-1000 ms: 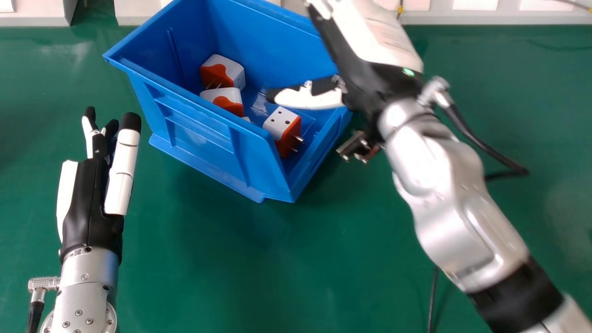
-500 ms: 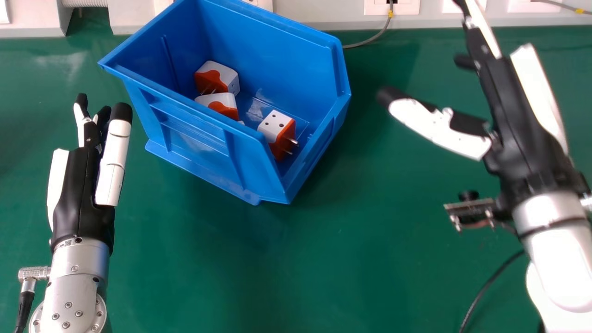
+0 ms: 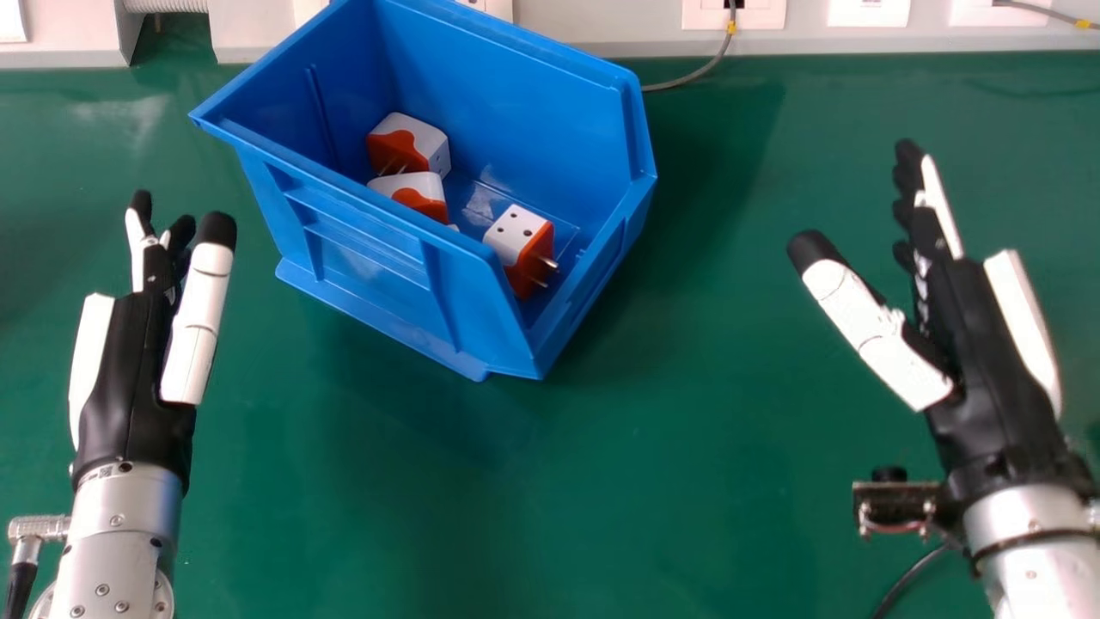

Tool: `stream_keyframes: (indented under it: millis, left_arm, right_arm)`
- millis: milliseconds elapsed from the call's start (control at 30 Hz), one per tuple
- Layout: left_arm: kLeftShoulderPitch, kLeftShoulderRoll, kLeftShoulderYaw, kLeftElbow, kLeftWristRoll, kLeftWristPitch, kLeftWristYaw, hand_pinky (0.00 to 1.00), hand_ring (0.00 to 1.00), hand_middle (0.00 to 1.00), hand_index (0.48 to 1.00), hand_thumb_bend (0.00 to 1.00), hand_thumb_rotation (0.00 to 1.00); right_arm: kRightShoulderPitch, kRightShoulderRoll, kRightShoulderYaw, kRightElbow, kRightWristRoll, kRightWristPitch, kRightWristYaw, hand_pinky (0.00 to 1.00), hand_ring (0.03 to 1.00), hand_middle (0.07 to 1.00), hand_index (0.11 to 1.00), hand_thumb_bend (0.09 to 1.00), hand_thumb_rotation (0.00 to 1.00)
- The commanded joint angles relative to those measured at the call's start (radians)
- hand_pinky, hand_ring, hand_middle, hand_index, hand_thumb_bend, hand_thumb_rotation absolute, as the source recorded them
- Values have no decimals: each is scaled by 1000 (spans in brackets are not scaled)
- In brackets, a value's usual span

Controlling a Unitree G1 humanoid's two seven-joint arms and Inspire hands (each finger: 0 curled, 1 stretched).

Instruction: Pick all objects and put in blue box

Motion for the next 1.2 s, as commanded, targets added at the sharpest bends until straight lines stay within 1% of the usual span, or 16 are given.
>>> stream_keyframes:
  millis: [0,67,167,233,333,400,567,633,700,733,767,800,967,1067,1133,1167]
  left_arm:
    - [11,17,4,-14,-2,-32,-10,952,989,981,993,638,1000]
    - [27,21,7,-14,-4,-47,-22,949,989,981,993,641,1000]
    - [51,29,10,-5,-5,-77,-39,946,989,980,993,646,1000]
    - [68,37,14,5,-10,-99,-53,946,989,980,994,647,1000]
    - [88,45,23,18,-23,-126,-73,946,991,984,997,647,1000]
    - [99,48,28,23,-29,-142,-82,950,994,989,999,637,1000]
    - [111,58,37,65,-43,-189,-105,951,995,995,1000,632,1000]
    - [122,61,40,76,-49,-207,-112,949,996,998,1000,635,1000]
    - [144,68,46,88,-51,-226,-123,948,997,999,1000,638,1000]
    - [151,70,47,93,-52,-232,-129,947,998,1000,1000,680,1000]
    - [157,71,49,98,-53,-240,-133,947,998,1000,1000,680,1000]
    - [160,72,50,102,-54,-246,-136,946,999,1000,1000,712,1000]
    - [180,81,55,123,-52,-270,-143,943,1000,1000,1000,760,1000]
    - [187,82,58,124,-56,-271,-144,943,1000,1000,1000,776,1000]
    - [207,72,60,94,-73,-255,-150,944,1000,1000,1000,785,1000]
    - [215,65,61,80,-92,-246,-156,942,1000,1000,1000,780,1000]
  right_arm:
    - [14,-22,-18,16,33,-72,15,997,1000,1000,997,373,881]
    - [36,-35,-19,39,59,-102,40,999,1000,1000,999,391,939]
    - [65,-52,-15,58,96,-117,82,1000,1000,1000,1000,417,976]
    - [80,-58,-11,50,121,-105,109,1000,1000,1000,1000,423,981]
    - [88,-63,-11,38,154,-79,142,1000,1000,1000,1000,445,990]
    - [96,-64,-9,31,166,-73,152,1000,1000,1000,1000,458,995]
    - [111,-56,-1,28,214,-57,176,1000,1000,1000,1000,462,999]
    - [125,-53,4,25,224,-61,181,1000,1000,1000,1000,459,1000]
    - [149,-45,3,15,266,-67,198,1000,1000,1000,1000,458,1000]
    - [158,-42,1,12,286,-68,205,1000,1000,1000,1000,456,1000]
    - [165,-39,0,11,303,-70,211,1000,1000,1000,1000,456,1000]
    - [169,-38,-1,11,312,-71,213,1000,1000,1000,1000,454,1000]
    - [178,-14,0,-6,374,-58,217,1000,1000,1000,1000,441,1000]
    - [189,-8,-2,-19,397,-59,216,1000,1000,1000,1000,423,1000]
    - [206,-3,-2,-25,407,-72,215,1000,1000,1000,1000,412,1000]
    - [211,0,-2,-26,409,-77,214,1000,1000,1000,1000,408,1000]
